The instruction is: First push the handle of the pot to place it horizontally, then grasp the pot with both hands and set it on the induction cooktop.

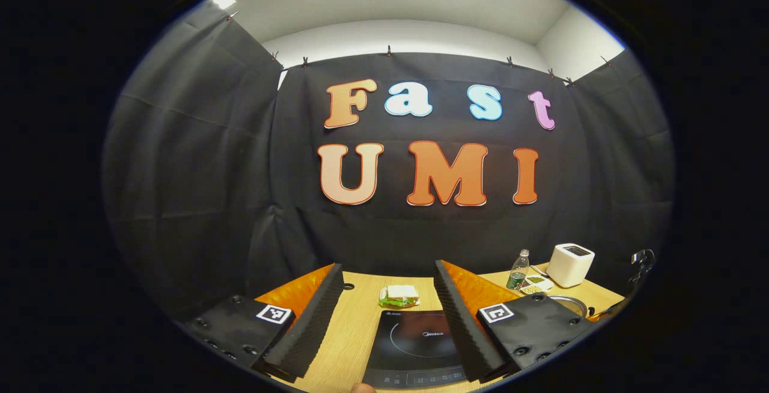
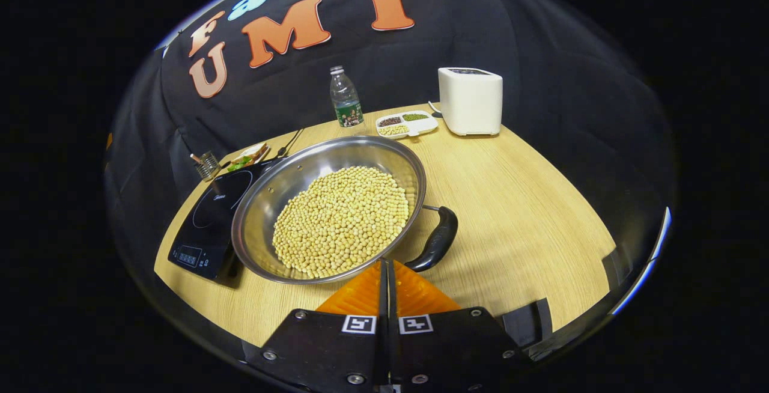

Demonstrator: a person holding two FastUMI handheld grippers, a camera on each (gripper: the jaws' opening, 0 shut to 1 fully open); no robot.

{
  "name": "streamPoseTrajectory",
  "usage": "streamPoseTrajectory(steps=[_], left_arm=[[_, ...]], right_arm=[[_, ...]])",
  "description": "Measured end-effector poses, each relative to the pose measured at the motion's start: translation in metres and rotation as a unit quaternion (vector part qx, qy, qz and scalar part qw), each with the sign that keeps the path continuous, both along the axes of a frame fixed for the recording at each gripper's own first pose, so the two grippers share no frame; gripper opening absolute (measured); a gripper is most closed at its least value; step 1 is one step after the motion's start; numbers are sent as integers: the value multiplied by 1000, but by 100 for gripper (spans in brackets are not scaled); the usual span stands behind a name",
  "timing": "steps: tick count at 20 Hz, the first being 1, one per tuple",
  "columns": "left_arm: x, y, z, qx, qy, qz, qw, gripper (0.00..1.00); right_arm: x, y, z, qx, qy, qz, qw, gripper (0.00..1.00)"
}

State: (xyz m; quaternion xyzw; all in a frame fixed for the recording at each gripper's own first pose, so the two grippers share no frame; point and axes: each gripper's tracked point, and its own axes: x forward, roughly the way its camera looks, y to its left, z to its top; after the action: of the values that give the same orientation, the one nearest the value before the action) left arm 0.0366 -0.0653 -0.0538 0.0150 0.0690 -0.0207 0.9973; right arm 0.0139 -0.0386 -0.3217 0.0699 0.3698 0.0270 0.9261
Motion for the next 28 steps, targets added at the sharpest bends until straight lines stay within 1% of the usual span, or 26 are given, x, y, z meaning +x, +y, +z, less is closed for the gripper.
streamPoseTrajectory(steps=[3,12,17,25,28], left_arm=[[4,-8,-9,-1,8,-4,1000,97],[18,-26,-28,1,23,-9,1000,98],[24,-38,-37,5,28,-14,999,99],[38,-71,-65,12,48,-33,998,98],[42,-88,-79,6,59,-40,997,99]], right_arm=[[10,-8,0,-3,-3,-1,1000,0],[45,-27,-1,-11,-9,-7,1000,0],[64,-34,-4,-16,-6,-2,1000,0],[90,-41,-5,-6,-7,-7,1000,0],[99,-42,-7,-6,-6,-7,1000,0]])
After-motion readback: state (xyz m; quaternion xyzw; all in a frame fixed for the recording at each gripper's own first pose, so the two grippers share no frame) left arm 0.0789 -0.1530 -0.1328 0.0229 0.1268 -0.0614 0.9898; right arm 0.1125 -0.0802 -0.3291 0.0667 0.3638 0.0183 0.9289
